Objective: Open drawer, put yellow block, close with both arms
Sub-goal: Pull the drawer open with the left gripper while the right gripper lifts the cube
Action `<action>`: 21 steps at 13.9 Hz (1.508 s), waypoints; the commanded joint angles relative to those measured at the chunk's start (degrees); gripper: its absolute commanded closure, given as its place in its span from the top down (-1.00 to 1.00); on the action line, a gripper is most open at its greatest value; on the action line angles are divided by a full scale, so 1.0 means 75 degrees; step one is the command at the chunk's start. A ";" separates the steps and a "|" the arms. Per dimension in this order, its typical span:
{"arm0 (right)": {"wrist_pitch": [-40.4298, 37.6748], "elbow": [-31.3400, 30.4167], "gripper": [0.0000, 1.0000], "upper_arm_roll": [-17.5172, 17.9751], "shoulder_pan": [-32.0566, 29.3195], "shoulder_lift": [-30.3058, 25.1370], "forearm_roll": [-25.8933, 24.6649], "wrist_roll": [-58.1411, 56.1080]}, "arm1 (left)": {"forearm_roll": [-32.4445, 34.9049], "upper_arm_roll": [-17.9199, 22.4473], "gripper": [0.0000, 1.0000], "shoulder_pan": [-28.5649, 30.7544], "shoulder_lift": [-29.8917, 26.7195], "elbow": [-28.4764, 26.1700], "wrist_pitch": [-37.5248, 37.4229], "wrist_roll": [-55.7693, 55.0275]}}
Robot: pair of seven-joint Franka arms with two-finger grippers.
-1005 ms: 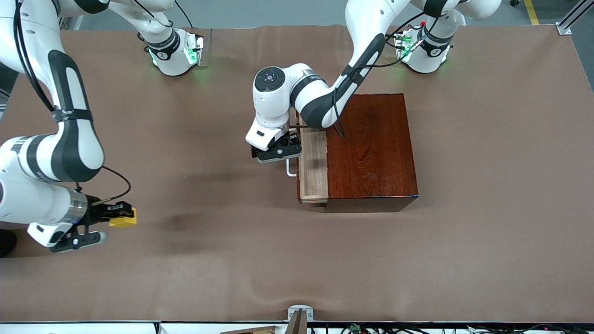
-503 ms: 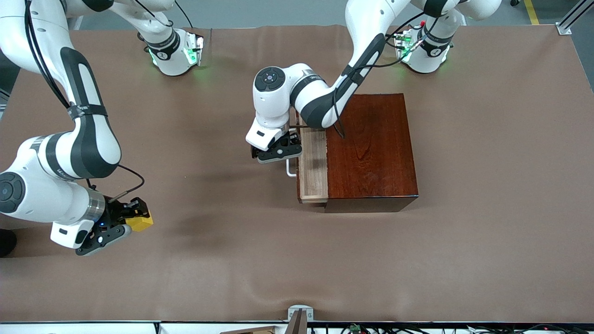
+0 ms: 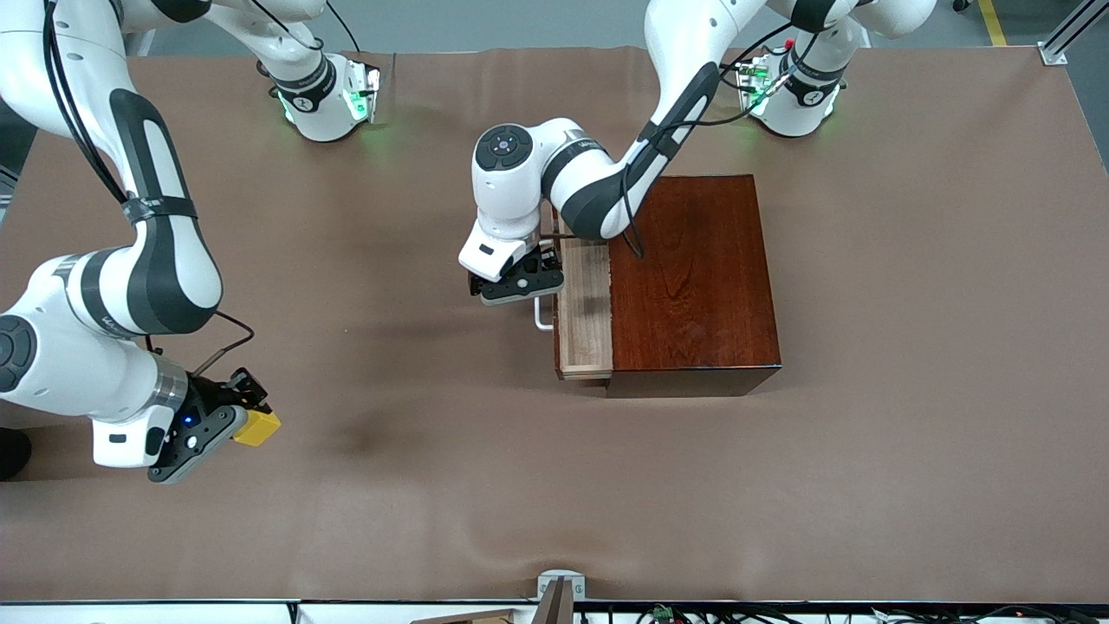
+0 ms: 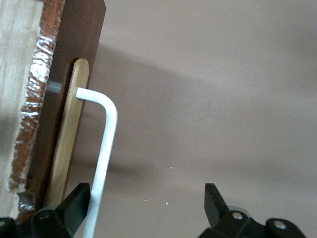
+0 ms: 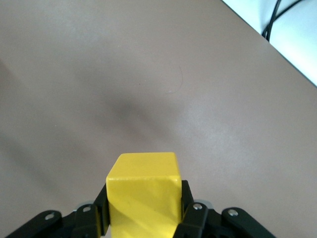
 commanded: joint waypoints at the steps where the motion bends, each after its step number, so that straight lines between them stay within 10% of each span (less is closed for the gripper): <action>1: 0.0092 0.0108 -1.00 0.0058 -0.0074 0.0055 0.0064 -0.0634 | 0.0080 0.0001 1.00 -0.0100 0.0164 0.0385 0.0414 -0.0144; 21: 0.0854 0.0108 -1.00 0.0011 -0.0553 0.0441 0.0064 -0.2813 | 0.0104 -0.0058 1.00 -0.0146 0.0093 0.0408 0.0061 0.0489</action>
